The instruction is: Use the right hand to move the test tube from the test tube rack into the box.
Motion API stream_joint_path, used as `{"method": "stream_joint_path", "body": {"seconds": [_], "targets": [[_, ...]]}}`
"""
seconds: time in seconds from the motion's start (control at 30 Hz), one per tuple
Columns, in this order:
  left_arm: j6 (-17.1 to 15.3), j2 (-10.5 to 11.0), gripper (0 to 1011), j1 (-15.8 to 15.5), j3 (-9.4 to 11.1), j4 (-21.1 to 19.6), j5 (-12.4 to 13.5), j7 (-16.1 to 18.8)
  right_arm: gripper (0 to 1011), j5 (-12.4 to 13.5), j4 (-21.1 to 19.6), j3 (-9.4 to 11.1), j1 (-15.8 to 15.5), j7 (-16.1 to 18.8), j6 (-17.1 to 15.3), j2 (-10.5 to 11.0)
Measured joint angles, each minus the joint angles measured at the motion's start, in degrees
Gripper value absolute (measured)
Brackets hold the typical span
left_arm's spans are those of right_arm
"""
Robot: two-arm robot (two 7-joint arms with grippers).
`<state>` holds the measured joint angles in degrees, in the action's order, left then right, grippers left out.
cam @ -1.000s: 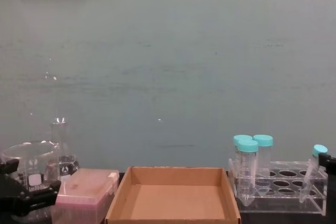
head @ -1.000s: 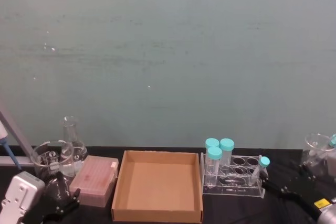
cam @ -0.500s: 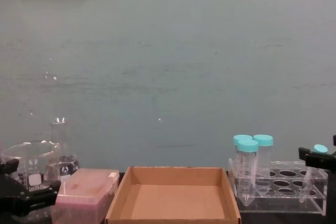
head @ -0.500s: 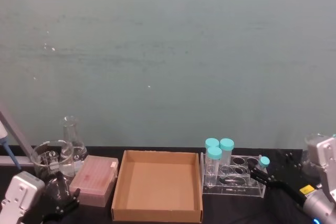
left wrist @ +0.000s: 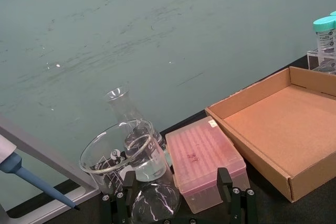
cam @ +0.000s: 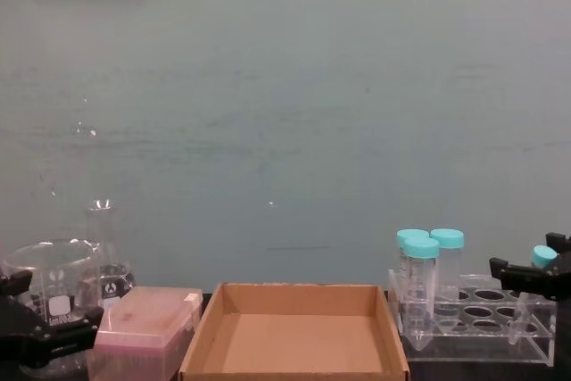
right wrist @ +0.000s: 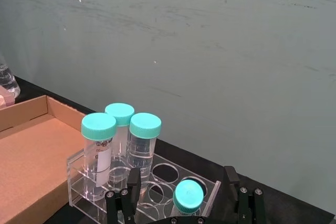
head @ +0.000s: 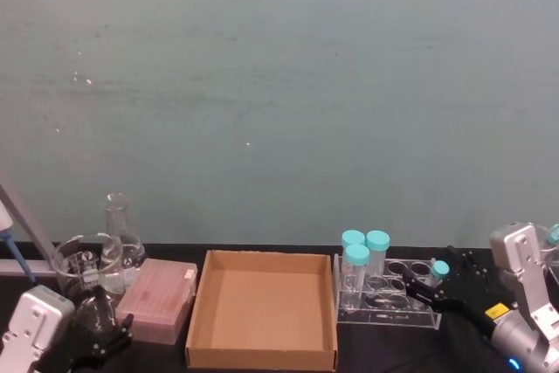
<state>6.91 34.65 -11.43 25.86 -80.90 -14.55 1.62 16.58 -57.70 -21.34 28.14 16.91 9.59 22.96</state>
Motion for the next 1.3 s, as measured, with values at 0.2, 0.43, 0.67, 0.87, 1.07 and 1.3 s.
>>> {"method": "stream_joint_path", "body": {"seconds": [0.2,0.43,0.67,0.87,1.07,1.3], "targets": [[0.0,0.0,1000,0.0,0.0,0.0,0.0,0.0,1002,-0.6,0.4,0.7,0.0,0.1,-0.6,-0.7],[0.0,0.0,1000,0.0,0.0,0.0,0.0,0.0,1002,-1.3,0.4,1.4,-0.3,0.2,-1.4,-1.1],[0.0,0.0,1000,0.0,0.0,0.0,0.0,0.0,1003,-1.9,0.5,2.5,-0.8,0.7,-1.7,-1.6],[0.0,0.0,1000,0.0,0.0,0.0,0.0,0.0,1003,-1.9,0.5,2.5,-0.8,0.7,-1.7,-1.6],[0.0,0.0,1000,0.0,0.0,0.0,0.0,0.0,978,-1.9,0.5,2.4,-0.8,0.7,-1.7,-1.5],[0.0,0.0,1000,0.0,0.0,0.0,0.0,0.0,814,-1.8,0.4,2.3,-0.8,0.6,-1.7,-1.5]]}}
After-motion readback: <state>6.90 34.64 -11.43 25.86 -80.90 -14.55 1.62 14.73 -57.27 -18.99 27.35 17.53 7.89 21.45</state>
